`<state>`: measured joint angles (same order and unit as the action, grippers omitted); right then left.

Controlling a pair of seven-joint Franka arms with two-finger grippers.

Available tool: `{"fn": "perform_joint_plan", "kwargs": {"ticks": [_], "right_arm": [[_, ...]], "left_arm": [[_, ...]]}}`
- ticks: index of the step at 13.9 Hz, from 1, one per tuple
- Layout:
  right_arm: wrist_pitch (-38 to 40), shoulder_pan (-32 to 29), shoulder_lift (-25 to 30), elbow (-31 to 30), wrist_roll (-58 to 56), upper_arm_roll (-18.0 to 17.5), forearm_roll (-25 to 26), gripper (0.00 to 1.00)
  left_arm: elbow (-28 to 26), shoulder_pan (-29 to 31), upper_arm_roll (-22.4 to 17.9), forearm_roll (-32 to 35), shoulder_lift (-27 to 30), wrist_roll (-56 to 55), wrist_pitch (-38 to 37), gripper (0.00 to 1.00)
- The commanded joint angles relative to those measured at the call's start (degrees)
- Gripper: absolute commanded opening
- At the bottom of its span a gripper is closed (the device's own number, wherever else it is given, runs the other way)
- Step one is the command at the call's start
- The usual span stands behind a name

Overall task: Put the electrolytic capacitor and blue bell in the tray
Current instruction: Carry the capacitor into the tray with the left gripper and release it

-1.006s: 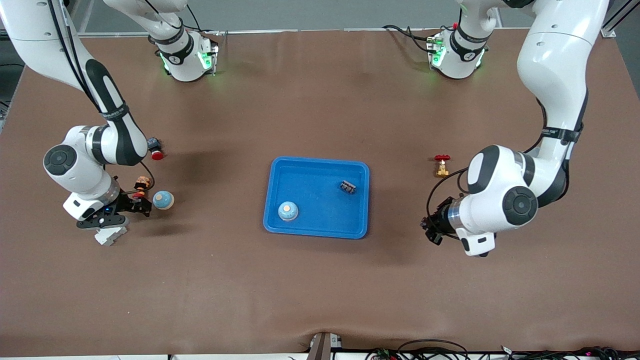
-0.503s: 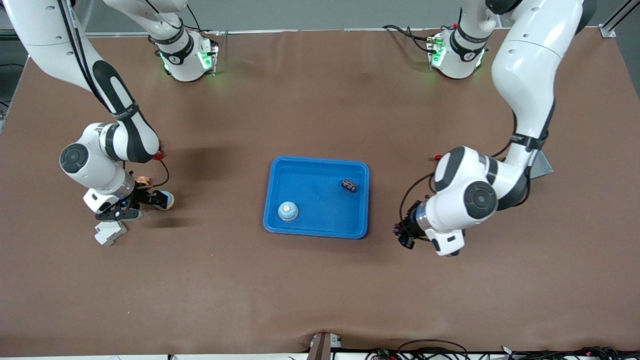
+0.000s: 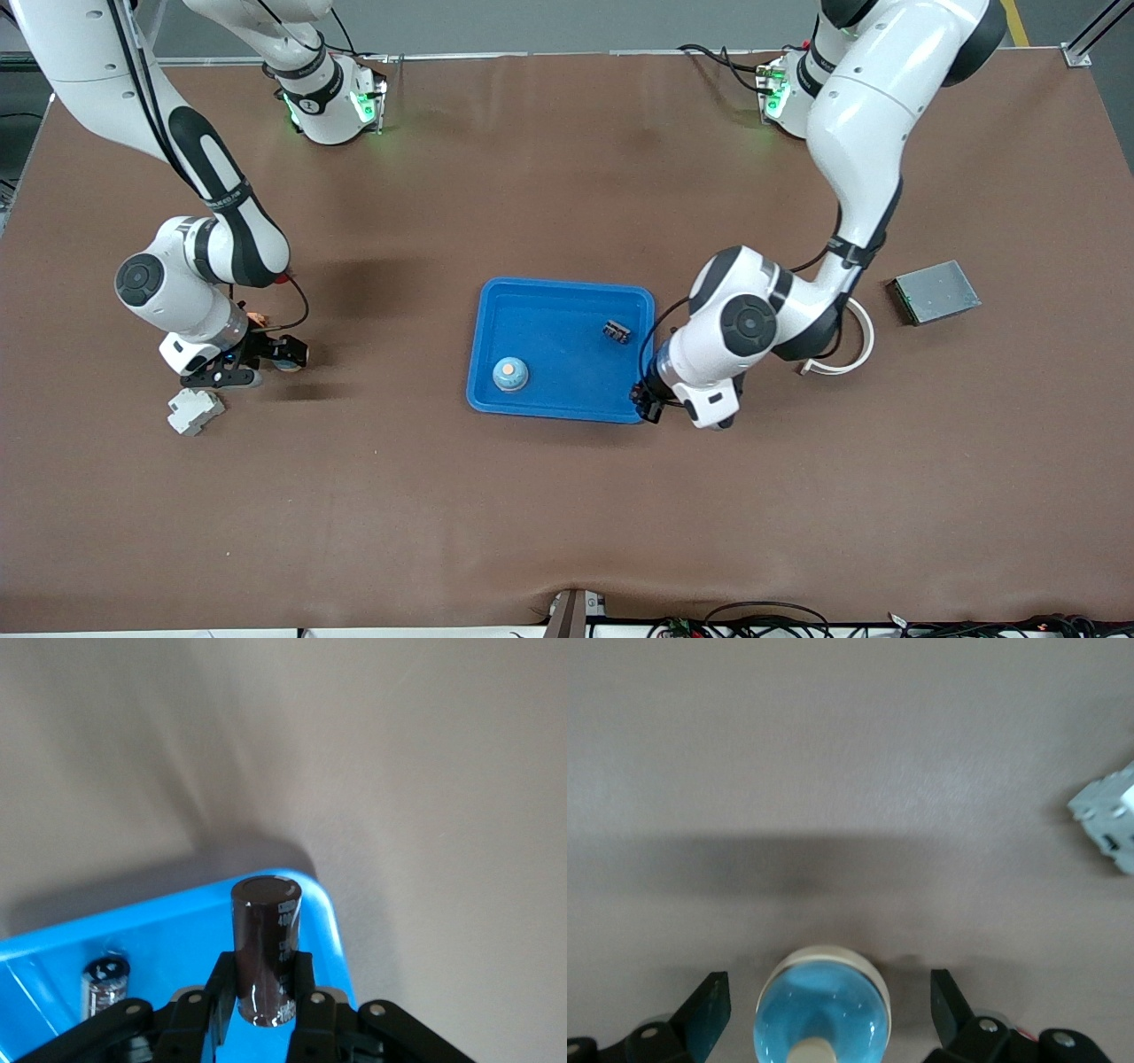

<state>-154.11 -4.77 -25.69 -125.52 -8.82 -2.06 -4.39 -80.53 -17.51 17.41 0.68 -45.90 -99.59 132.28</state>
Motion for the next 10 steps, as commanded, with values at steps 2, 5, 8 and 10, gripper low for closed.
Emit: {"fn": "perform_joint_plan", "kwargs": {"ticks": [2,5,8,10], "right_arm": [[-0.7,0.1,1.5,-3.1,-0.7,-0.9,-1.6,1.00],[-0.6,0.2,1.5,-3.1,-0.8,-0.9,-1.6,1.00],[-0.6,1.2,1.4,-2.9,-1.0,-0.8,-1.5,0.53],[-0.7,1.5,1.4,-2.6,-1.1,-0.8,-1.5,0.00]], "left_arm": [[1.7,-8.1,-6.2,-0.4,-2.1,-2.8,0.8,0.00],[1.6,-9.5,-6.4,-0.4,-2.6,-2.5,0.8,0.00],[1.7,-9.8,-6.5,-0.1,-3.8,-0.9,0.8,0.63],[1.7,-9.7,-6.6,1.3,-3.3,0.2,0.8,1.00]]}}
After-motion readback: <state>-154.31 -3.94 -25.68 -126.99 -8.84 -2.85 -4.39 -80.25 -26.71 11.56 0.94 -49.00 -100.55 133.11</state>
